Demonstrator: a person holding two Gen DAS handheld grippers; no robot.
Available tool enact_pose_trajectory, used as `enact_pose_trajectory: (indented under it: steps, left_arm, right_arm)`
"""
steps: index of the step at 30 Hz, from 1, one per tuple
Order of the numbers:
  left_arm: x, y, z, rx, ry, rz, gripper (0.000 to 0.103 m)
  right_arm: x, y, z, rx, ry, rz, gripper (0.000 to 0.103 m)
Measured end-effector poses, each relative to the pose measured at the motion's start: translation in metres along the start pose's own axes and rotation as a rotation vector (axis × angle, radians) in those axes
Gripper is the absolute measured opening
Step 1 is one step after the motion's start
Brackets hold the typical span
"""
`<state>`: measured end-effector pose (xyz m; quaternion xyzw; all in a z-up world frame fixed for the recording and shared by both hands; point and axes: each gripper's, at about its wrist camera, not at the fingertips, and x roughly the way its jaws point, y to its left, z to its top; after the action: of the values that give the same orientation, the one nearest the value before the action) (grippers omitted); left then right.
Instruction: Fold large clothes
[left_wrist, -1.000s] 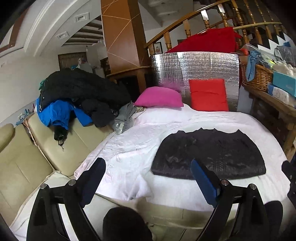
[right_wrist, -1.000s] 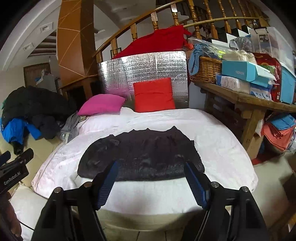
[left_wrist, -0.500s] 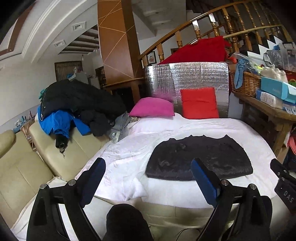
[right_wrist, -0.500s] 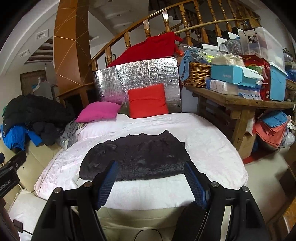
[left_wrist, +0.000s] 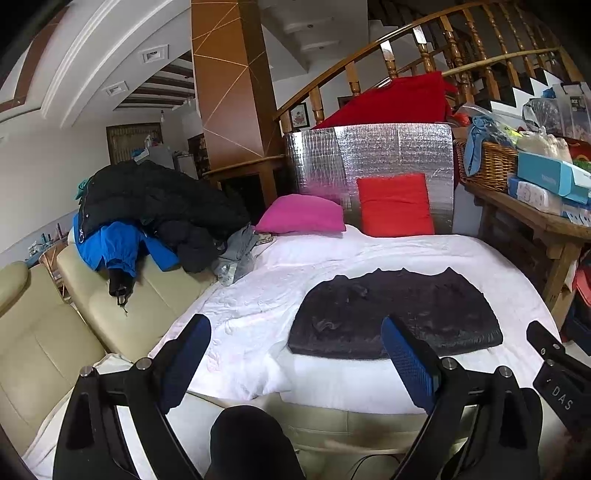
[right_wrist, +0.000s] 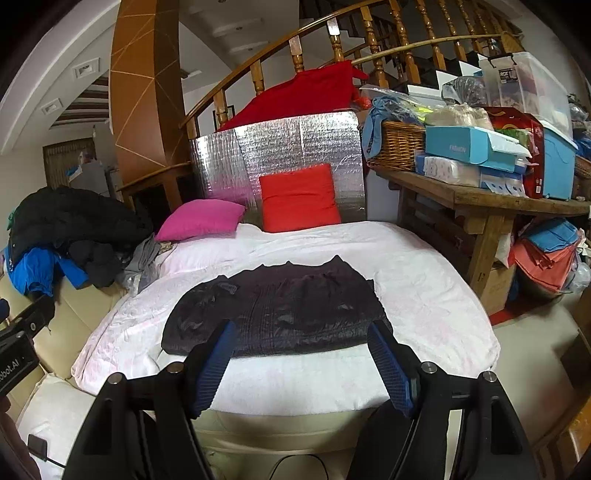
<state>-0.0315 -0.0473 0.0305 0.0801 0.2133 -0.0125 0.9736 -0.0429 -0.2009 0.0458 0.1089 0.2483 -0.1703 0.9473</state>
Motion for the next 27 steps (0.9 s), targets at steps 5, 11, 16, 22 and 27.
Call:
enact_pose_trajectory:
  steps: [5, 11, 16, 22, 27]
  left_arm:
    - [-0.001, 0.004, 0.0, -0.015, 0.0, -0.009, 0.094]
    - [-0.003, 0.009, 0.001, -0.03, -0.011, -0.017, 0.094]
    - [-0.002, 0.01, 0.001, -0.031, -0.012, -0.019, 0.094]
    - [-0.002, 0.012, 0.001, -0.037, -0.013, -0.015, 0.094]
    - [-0.001, 0.012, 0.001, -0.036, -0.012, -0.017, 0.094]
  right_arm:
    - [-0.001, 0.005, -0.002, -0.006, -0.003, 0.0, 0.077]
    - [-0.005, 0.007, 0.0, -0.003, -0.018, 0.0, 0.077]
    - [-0.004, 0.009, 0.0, -0.008, -0.017, -0.002, 0.077]
    - [-0.005, 0.01, 0.0, -0.008, -0.017, -0.004, 0.077]
    - [-0.004, 0.01, 0.0, -0.006, -0.016, -0.003, 0.077]
